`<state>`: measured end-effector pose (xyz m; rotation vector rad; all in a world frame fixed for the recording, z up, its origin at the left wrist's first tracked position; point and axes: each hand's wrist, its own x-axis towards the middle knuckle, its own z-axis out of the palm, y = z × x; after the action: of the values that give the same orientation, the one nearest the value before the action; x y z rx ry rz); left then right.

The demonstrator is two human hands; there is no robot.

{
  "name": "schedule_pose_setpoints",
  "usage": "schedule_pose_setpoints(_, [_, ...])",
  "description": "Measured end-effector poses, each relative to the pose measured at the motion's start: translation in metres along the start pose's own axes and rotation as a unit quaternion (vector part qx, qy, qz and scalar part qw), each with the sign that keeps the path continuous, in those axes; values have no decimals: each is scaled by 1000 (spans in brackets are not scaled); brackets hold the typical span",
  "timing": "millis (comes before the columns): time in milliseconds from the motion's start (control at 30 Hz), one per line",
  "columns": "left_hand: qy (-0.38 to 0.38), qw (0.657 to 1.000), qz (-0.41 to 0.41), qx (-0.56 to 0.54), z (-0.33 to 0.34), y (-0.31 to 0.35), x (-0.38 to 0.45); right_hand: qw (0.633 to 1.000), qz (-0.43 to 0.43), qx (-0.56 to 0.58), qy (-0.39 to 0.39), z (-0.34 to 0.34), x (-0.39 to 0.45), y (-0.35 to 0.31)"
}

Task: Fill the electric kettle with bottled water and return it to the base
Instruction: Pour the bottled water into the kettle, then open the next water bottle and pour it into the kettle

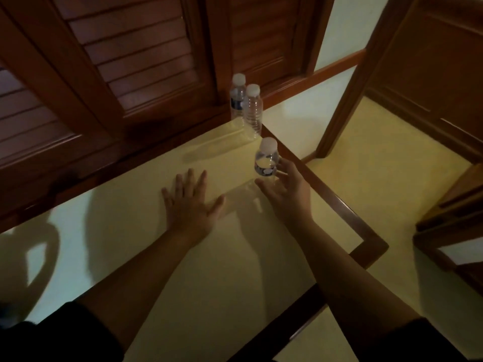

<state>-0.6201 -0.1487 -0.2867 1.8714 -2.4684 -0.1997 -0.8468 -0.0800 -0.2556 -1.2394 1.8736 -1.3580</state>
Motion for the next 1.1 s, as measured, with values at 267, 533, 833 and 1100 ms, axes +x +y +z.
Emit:
schedule_pose_setpoints(267, [15, 1000, -13, 0, 4, 1, 13, 1000, -11, -3, 24, 6, 71, 9])
schedule_pose_setpoints(533, [14, 1000, -21, -8, 6, 1, 12, 1000, 12, 18, 18, 12, 92, 7])
schedule_pose_setpoints(833, [10, 1000, -27, -7, 7, 1, 12, 1000, 23, 2, -3, 15, 106, 11])
schedule_pose_setpoints(1100, [-52, 996, 1, -73, -17, -14, -11, 996, 39, -78, 2, -7, 30, 11])
